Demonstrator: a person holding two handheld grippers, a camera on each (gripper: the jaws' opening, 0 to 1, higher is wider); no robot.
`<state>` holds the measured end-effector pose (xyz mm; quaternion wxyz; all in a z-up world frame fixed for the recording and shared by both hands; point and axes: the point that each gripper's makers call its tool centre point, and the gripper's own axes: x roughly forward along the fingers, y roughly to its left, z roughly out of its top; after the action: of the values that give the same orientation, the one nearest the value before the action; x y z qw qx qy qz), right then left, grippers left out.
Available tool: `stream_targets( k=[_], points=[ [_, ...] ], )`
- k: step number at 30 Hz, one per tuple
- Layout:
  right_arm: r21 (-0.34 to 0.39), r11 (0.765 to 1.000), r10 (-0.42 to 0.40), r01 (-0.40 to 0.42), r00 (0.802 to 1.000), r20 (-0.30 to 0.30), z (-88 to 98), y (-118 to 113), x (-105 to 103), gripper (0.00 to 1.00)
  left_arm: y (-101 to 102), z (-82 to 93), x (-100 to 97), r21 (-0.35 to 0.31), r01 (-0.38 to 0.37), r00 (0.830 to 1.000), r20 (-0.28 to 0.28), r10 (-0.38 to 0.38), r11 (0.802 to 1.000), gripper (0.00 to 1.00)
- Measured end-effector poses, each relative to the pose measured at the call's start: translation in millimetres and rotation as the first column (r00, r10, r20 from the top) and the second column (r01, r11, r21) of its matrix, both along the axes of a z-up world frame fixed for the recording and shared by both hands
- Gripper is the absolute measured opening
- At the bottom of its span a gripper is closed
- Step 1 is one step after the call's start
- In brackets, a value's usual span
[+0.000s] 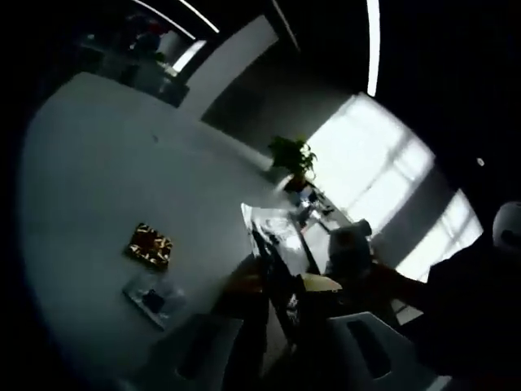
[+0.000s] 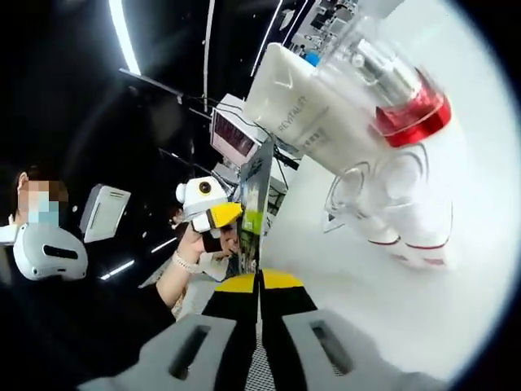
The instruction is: Arrange the skincare products in the storage area until every visible bottle or jar stands upright without overlapping.
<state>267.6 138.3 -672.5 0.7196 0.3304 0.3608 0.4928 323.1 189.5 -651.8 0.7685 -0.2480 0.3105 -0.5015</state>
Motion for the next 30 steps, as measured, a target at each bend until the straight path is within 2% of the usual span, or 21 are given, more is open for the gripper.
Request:
stream_targets(
  k=[3,6,8,21,22,25,30],
  points=[
    [-0.053,0.998,0.013,-0.014,1.0,-0.015,-9.6,-0.5,-3.1,0.01,-2.3,-12.9,-0.8,0.036,0.056,0.998,-0.007,-0.056,0.998,0.11],
    [-0.077,0.997,0.015,-0.017,1.0,-0.023,-14.8,-0.6,-6.5,0.01,-1.8,-26.0,1.2,0.071,0.089,0.996,-0.022,-0.088,0.993,0.13],
    [-0.091,0.996,0.009,-0.012,0.999,-0.033,-18.1,-1.5,-7.7,0.01,-2.7,-30.0,2.7,0.063,0.104,0.994,-0.042,-0.101,0.993,0.13],
    [-0.203,0.978,-0.071,0.058,0.996,-0.056,-43.3,-6.2,0.7,0.01,1.7,-38.0,6.8,0.022,0.132,0.984,-0.127,-0.129,0.991,0.02],
    [-0.241,0.968,-0.084,0.071,0.996,-0.043,-49.4,-8.4,2.9,0.01,2.4,-41.8,5.1,0.033,0.138,0.98,-0.148,-0.132,0.99,0.0],
    [-0.255,0.964,-0.095,0.079,0.994,-0.049,-54.2,-8.3,4.1,0.01,2.4,-47.1,5.0,0.044,0.138,0.98,-0.154,-0.13,0.989,0.0],
    [-0.331,0.937,-0.122,0.106,0.992,-0.028,-68.1,-12.1,8.0,0.01,0.5,-60.4,7.0,0.063,0.131,0.978,-0.173,-0.118,0.989,0.0]
  ],
)
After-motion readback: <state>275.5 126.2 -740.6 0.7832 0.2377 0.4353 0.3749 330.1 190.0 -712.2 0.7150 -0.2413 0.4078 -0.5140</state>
